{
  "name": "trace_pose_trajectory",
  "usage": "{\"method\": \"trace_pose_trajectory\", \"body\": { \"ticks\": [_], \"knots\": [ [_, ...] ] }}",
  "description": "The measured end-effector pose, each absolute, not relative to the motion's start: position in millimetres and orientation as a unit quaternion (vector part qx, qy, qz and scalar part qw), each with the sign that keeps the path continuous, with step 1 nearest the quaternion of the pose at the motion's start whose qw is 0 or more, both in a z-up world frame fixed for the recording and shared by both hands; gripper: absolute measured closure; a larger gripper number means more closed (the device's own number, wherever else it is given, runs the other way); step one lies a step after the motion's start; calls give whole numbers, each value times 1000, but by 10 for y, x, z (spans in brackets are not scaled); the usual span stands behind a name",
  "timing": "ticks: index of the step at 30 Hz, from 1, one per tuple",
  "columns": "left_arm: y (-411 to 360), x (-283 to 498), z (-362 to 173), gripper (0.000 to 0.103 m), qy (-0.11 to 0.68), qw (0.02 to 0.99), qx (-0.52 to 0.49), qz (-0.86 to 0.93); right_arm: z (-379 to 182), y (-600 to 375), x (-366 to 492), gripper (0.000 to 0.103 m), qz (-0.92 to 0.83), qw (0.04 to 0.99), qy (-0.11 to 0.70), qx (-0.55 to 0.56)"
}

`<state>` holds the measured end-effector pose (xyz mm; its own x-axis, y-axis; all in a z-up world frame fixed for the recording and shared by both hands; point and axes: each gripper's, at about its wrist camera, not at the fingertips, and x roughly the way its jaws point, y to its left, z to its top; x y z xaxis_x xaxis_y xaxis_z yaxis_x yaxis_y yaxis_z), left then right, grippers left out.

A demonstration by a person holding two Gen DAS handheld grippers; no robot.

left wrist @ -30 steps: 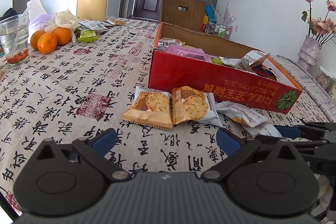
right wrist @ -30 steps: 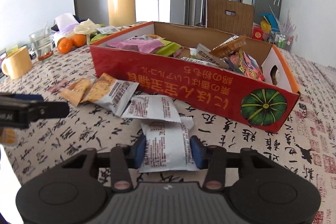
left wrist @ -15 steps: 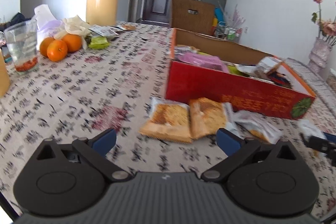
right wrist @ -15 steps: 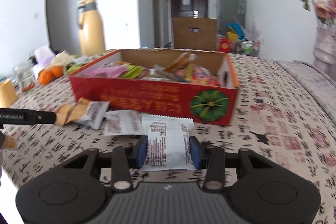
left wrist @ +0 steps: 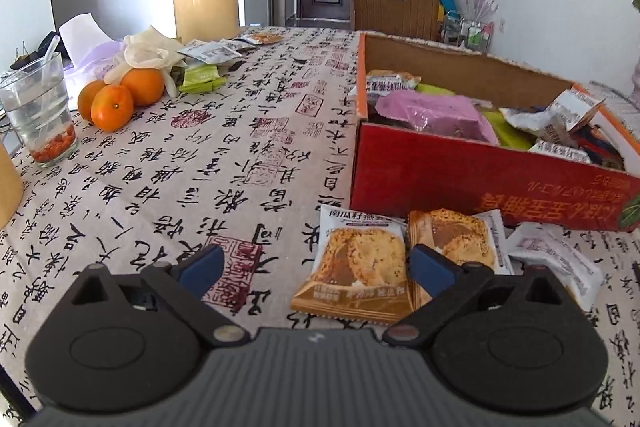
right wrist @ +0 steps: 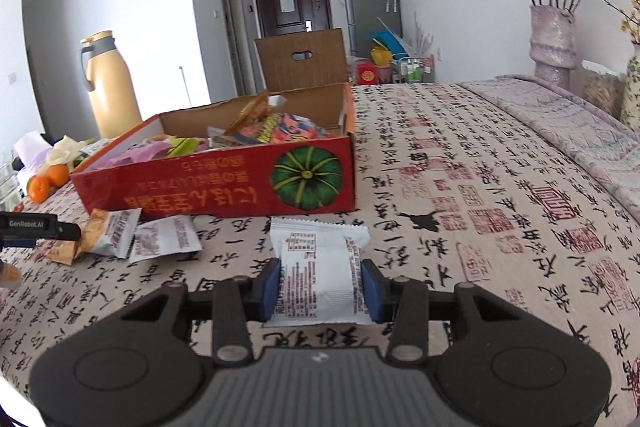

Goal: Organize snacks
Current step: 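Grasp a cake-biscuit packet with the left tool while the right tool holds its packet, then carry both packets over the box and open both tools to drop them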

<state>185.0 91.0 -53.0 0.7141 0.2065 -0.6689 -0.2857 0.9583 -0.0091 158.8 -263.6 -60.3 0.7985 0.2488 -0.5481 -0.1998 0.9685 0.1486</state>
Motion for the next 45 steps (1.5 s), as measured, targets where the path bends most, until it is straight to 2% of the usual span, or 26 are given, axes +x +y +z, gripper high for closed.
{"method": "trace_pose_trajectory", "body": {
  "ticks": [2, 3, 8, 9, 13, 19, 35, 45],
  "knots": [
    [903, 1886, -545, 8, 359, 922, -56, 133, -610, -2659, 1591, 62, 116, 948, 294, 44],
    [893, 1897, -549, 13, 361, 922, -56, 131, -603, -2661, 1586, 62, 115, 948, 294, 45],
    [843, 1911, -564, 38, 363, 922, -51, 123, -627, -2655, 1583, 62, 119, 947, 296, 49],
    [834, 1902, -556, 49, 361, 924, -51, 118, -630, -2652, 1582, 62, 120, 946, 296, 49],
    [849, 1874, -540, 56, 356, 925, -62, 119, -651, -2629, 1583, 62, 124, 945, 298, 51],
    [828, 1797, -509, 60, 349, 927, -67, 120, -675, -2561, 1573, 62, 136, 942, 303, 50],
    [786, 1442, -111, 60, 313, 939, -95, 105, -379, -2615, 1687, 62, 156, 945, 281, 59],
    [790, 1581, 175, 60, 285, 948, -91, 104, -160, -2582, 1940, 62, 168, 951, 255, 55]
  ]
}}
